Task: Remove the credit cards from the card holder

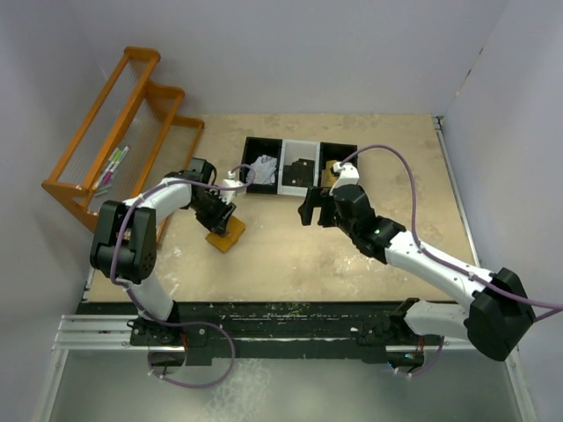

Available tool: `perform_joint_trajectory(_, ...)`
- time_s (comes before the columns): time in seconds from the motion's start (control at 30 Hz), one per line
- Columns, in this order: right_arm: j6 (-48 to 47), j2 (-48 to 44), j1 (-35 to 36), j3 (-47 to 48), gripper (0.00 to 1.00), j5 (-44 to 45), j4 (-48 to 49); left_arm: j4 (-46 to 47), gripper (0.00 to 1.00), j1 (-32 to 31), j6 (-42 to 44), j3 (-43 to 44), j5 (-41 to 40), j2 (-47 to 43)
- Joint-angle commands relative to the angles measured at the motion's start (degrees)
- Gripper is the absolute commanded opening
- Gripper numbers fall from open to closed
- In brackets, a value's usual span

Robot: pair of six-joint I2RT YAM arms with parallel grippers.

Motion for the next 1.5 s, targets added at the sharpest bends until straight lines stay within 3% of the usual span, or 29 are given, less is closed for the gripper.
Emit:
perform_joint_trajectory(0.0, 1.54, -2.05, 0.40, -1.46, 0.95, 0.11, 1.12, 3.09, 0.34, -1.09, 0.10, -1.56, -1.49, -0.50)
perform_joint_trajectory(0.17, 1.88, -2.31, 0.85, -3.57, 0.95, -3.49, 2.80, 2.82, 0.00, -2.86, -2.24, -0.70, -0.43, -3.42)
perform_joint_trajectory(0.33, 0.90, -1.67, 1.11, -3.94, 0.95, -10.55, 6.25, -2.08, 0.00, -3.84, -3.64, 3.37, 5.79, -8.18)
perform_joint_trajectory(0.57, -7.08, 1.24, -0.64, 4.62, 1.00, -31.05, 5.16, -12.66, 0.00, -4.20, -1.23, 10.80, 18.37, -15.76)
perform_joint_trajectory(0.83, -7.42, 7.32, -7.76, 15.86, 1.00, -54.97, 6.36, -14.50, 0.00, -4.13, -4.22, 15.35, 29.55, -21.95)
perform_joint_trajectory(1.27, 3.00, 12.99, -6.78, 18.36, 0.97, -59.88, 19.43, -13.32, 0.00, -4.18, -11.62, 18.95, 36.60, -23.45)
perform_joint_trajectory(1.37, 5.62, 14.31, -6.27, 18.45, 0.89, -61.19, 21.60, -12.24, 0.00, -4.18, -13.39, 19.38, 37.19, -24.20)
perform_joint_trajectory(1.47, 8.98, 14.76, -6.17, 17.75, 0.75, -62.73, 25.15, -12.15, 0.00, -4.14, -14.16, 19.71, 37.43, -24.80)
